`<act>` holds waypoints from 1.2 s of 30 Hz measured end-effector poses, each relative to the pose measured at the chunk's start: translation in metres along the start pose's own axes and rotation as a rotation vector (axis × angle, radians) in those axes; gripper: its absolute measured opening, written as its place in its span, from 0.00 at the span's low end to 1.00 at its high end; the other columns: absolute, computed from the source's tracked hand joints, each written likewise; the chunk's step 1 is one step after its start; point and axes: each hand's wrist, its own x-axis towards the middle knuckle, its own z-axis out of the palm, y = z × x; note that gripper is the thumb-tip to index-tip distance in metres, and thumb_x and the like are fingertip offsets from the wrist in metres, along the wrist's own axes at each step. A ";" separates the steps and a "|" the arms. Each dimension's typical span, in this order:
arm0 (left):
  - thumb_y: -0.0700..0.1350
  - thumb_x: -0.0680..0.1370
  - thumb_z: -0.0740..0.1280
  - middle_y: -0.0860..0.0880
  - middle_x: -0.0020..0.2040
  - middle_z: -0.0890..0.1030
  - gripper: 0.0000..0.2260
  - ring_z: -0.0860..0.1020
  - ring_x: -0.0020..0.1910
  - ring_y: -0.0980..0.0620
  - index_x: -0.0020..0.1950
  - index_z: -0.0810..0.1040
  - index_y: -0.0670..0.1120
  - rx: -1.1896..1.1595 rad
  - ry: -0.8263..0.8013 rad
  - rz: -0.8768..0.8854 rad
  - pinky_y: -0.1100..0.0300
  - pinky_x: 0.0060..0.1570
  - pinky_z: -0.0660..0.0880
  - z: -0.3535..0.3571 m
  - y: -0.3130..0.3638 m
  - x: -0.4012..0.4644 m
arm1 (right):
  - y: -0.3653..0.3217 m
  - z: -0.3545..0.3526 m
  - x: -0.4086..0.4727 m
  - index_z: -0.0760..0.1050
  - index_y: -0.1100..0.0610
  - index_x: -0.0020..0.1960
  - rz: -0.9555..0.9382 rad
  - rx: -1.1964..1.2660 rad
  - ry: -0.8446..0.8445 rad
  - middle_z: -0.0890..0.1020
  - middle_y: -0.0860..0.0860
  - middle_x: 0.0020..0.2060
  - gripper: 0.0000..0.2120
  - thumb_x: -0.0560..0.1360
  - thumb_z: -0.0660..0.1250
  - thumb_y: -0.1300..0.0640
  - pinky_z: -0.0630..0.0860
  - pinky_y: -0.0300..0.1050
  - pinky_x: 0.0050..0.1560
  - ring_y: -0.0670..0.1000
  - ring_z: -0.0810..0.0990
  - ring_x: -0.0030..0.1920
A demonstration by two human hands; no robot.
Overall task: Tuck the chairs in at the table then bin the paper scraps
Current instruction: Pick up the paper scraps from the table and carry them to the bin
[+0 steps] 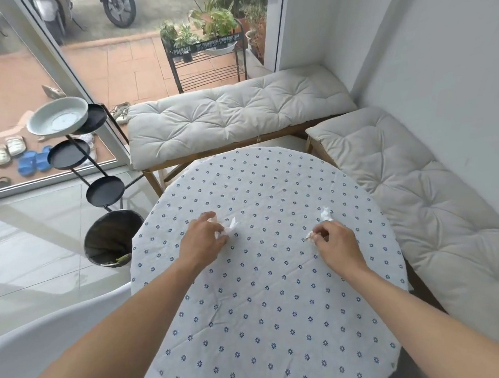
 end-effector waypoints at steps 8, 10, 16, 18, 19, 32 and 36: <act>0.46 0.78 0.77 0.46 0.58 0.80 0.10 0.80 0.57 0.44 0.55 0.88 0.42 -0.133 0.018 0.045 0.56 0.55 0.73 0.010 -0.009 0.013 | 0.014 0.004 0.019 0.79 0.55 0.50 0.048 -0.130 -0.005 0.80 0.51 0.49 0.01 0.80 0.70 0.59 0.80 0.51 0.46 0.52 0.79 0.47; 0.45 0.78 0.77 0.46 0.55 0.81 0.09 0.80 0.54 0.44 0.55 0.88 0.42 -0.141 0.036 0.049 0.56 0.53 0.73 0.010 -0.010 0.012 | 0.015 0.003 0.021 0.78 0.55 0.58 0.057 -0.207 0.022 0.77 0.53 0.55 0.09 0.79 0.72 0.57 0.81 0.55 0.49 0.55 0.78 0.54; 0.44 0.78 0.76 0.46 0.51 0.80 0.07 0.80 0.48 0.45 0.53 0.88 0.42 -0.213 0.022 0.054 0.45 0.49 0.81 0.012 -0.015 0.004 | 0.021 0.000 0.036 0.68 0.54 0.75 0.107 -0.198 -0.054 0.69 0.56 0.67 0.31 0.76 0.75 0.55 0.78 0.58 0.63 0.60 0.72 0.66; 0.44 0.79 0.76 0.47 0.51 0.80 0.05 0.80 0.48 0.44 0.52 0.87 0.44 -0.214 0.021 0.052 0.45 0.49 0.81 0.013 -0.017 0.002 | 0.023 0.000 0.041 0.71 0.56 0.74 0.097 -0.183 -0.099 0.71 0.55 0.67 0.28 0.77 0.74 0.55 0.77 0.57 0.64 0.59 0.74 0.66; 0.45 0.79 0.76 0.47 0.50 0.81 0.05 0.80 0.49 0.43 0.51 0.87 0.44 -0.209 0.027 0.053 0.46 0.49 0.80 0.014 -0.018 0.001 | 0.024 0.000 0.042 0.73 0.57 0.73 0.092 -0.179 -0.109 0.72 0.54 0.66 0.26 0.77 0.74 0.55 0.77 0.57 0.65 0.58 0.75 0.65; 0.46 0.78 0.76 0.50 0.44 0.80 0.05 0.78 0.42 0.48 0.45 0.87 0.45 -0.269 0.102 0.006 0.51 0.37 0.77 -0.015 -0.017 -0.051 | -0.018 0.004 -0.022 0.82 0.56 0.60 -0.063 0.018 -0.035 0.83 0.54 0.50 0.11 0.79 0.73 0.57 0.75 0.45 0.53 0.54 0.80 0.50; 0.46 0.77 0.76 0.52 0.38 0.80 0.07 0.77 0.35 0.50 0.40 0.84 0.48 -0.312 0.136 -0.036 0.55 0.31 0.76 -0.036 -0.016 -0.092 | -0.049 -0.004 -0.063 0.82 0.55 0.61 -0.121 0.087 -0.084 0.85 0.52 0.48 0.11 0.79 0.73 0.56 0.80 0.49 0.53 0.55 0.83 0.49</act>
